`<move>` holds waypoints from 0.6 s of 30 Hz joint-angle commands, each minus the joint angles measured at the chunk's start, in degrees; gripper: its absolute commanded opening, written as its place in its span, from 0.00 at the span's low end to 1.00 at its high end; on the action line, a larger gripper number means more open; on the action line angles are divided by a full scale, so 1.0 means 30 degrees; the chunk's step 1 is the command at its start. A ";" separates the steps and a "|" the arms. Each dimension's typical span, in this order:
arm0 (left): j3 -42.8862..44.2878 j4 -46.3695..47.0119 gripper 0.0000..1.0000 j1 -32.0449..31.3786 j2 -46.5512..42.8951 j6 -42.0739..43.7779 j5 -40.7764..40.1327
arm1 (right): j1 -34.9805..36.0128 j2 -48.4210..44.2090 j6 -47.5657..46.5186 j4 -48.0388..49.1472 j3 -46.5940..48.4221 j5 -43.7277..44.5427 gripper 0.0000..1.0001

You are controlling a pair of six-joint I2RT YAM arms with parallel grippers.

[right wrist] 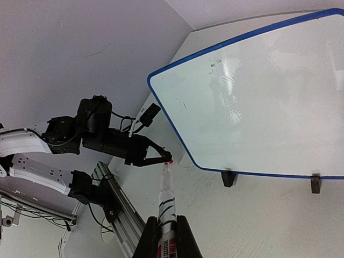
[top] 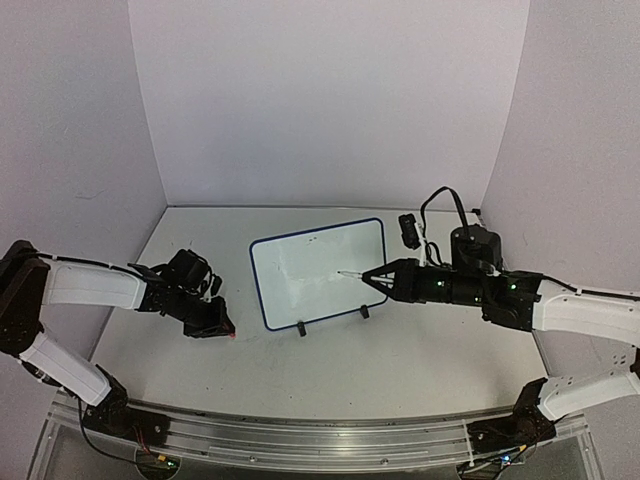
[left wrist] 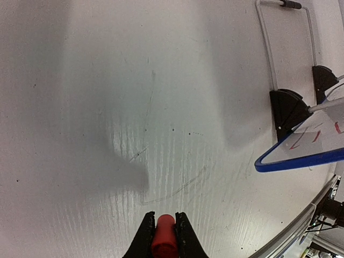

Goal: Write a sentence on the whiteboard
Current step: Place the pen cap at the center of the board.

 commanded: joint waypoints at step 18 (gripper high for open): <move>0.1695 -0.1653 0.75 0.0032 -0.1024 0.0880 -0.2570 | 0.0193 -0.1779 -0.1210 -0.1269 -0.0017 0.0754 0.00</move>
